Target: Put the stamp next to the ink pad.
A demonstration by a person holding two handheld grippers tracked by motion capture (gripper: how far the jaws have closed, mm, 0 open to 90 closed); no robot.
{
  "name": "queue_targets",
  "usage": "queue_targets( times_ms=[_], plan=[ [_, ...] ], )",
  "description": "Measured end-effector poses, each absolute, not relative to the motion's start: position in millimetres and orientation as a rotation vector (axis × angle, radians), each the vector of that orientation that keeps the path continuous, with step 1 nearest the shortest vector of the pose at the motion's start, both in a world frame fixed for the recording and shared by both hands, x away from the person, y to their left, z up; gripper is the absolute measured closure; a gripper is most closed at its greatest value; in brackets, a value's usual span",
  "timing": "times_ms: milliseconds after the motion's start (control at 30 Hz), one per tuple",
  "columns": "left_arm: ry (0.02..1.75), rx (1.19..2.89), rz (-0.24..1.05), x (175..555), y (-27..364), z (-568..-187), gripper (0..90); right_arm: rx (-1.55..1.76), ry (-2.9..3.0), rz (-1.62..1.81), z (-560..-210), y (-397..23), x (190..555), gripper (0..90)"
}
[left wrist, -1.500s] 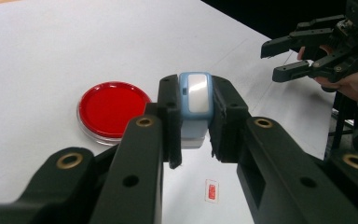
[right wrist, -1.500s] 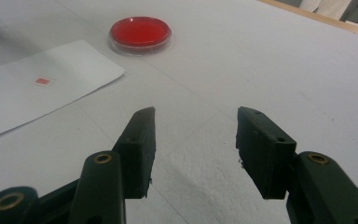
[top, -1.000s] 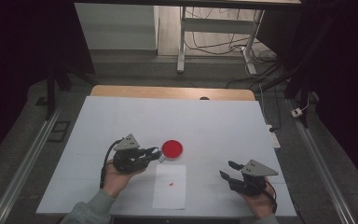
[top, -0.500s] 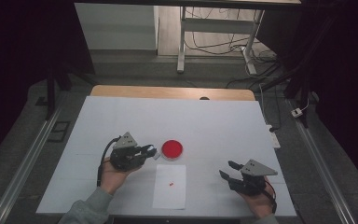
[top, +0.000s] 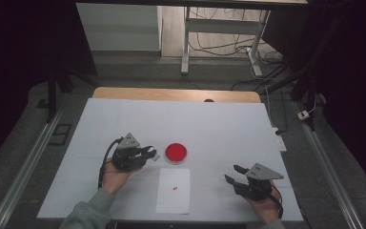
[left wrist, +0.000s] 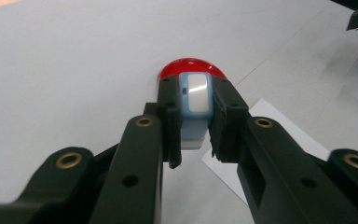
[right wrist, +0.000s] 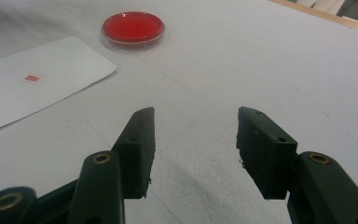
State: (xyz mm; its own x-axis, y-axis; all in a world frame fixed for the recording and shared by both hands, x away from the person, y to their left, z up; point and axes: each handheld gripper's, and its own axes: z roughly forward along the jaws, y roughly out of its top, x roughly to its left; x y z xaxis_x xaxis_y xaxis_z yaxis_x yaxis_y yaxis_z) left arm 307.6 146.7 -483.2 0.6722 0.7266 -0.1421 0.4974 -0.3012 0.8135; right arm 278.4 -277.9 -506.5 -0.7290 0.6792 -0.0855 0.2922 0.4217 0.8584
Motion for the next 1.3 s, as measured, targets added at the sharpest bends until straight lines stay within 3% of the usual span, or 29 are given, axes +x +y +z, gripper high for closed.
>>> queue_targets(
  times_ms=[1300],
  plan=[
    [0.985,2.123,0.326,326.0,130.9,-512.4,73.8,0.841,2.259,1.224,-508.6,-279.4,278.1,46.5]
  ],
)
